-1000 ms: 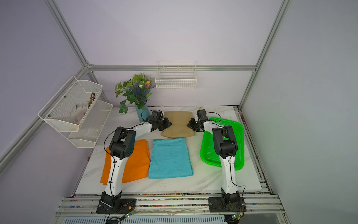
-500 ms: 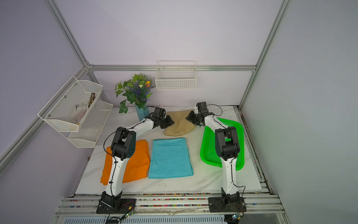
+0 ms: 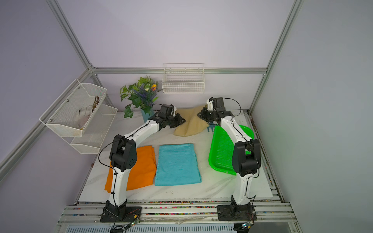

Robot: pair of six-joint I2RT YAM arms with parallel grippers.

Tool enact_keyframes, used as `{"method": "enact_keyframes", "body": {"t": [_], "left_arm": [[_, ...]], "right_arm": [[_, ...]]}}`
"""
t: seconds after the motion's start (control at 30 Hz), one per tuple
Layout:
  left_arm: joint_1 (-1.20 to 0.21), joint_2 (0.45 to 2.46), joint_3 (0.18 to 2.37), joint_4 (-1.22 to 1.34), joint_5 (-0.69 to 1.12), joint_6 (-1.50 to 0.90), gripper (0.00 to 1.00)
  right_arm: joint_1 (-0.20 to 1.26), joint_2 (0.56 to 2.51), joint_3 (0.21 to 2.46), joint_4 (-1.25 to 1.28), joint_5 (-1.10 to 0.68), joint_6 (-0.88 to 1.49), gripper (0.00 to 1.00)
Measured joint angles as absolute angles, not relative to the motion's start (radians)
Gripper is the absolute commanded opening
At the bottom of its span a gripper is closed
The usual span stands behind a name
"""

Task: Put the folded long pants in the basket
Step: Pick up the long pant at the center of the board, then place the long pant in the basket.

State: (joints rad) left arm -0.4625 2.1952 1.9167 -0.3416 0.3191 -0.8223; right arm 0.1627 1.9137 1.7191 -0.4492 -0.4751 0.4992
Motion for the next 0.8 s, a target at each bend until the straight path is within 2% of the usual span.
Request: {"method": "enact_keyframes", "body": {"t": [0.5,0.8], "left_arm": [[-0.709,2.195,2.065,-0.339,0.351,-0.828,0.00],[-0.803,2.259,2.104,-0.336,0.369,-0.827,0.00]], "right_arm": [[-0.043,1.416,1.373,-0.641,-0.345,0.350,0.00],[-0.121,1.275,1.237,-0.741,-0.217,0.308,0.00]]}}
